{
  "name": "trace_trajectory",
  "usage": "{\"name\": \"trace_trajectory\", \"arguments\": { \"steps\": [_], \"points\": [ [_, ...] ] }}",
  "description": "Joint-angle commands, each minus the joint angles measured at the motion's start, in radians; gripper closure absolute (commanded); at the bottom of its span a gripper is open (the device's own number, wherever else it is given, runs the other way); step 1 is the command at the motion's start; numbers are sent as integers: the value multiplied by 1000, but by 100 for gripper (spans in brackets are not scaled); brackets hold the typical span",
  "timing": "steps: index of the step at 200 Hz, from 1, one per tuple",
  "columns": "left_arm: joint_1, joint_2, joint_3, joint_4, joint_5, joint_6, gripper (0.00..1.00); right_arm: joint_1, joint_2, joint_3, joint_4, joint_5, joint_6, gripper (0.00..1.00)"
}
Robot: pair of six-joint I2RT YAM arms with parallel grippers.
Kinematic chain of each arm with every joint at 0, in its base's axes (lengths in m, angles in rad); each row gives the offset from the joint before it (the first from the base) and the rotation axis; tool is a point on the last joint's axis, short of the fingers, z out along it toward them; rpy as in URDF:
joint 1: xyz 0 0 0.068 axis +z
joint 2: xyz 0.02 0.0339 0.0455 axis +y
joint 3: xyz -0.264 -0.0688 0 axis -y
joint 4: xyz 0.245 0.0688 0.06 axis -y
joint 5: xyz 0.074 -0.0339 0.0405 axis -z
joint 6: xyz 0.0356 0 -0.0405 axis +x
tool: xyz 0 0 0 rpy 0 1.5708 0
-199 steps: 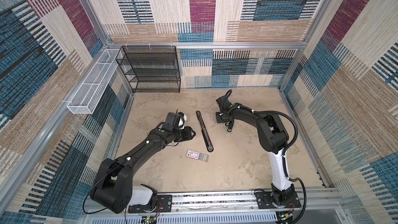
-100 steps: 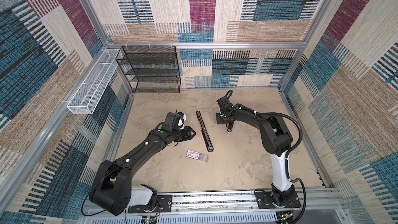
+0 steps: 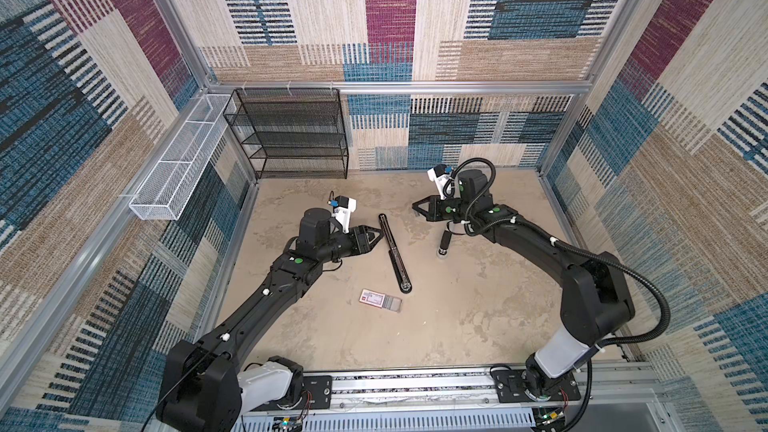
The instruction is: Load the staples into the stapler
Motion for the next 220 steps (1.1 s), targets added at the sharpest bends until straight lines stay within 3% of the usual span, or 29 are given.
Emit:
{"name": "trace_trajectory", "arguments": {
  "steps": [1,39,67,91,131,168,220],
  "points": [
    [5,16,-50,358,237,-157,53,-24,-49,-78,308,-275,173,100],
    [9,72,-88,699,338,-338,61,-48,-99,-220,613,-426,388,100],
    [5,107,-75,800,363,-387,59,-51,-84,-272,800,-490,536,100],
    [1,106,-51,724,371,-340,58,-51,-70,-296,918,-522,634,100],
    [-35,53,6,407,368,-135,54,-51,-60,-296,996,-555,723,100],
    [-53,72,19,385,365,-114,52,-45,-22,-296,1139,-576,863,100],
    [-71,100,50,385,353,-100,53,-20,-6,-292,1132,-587,877,100]
  ]
}}
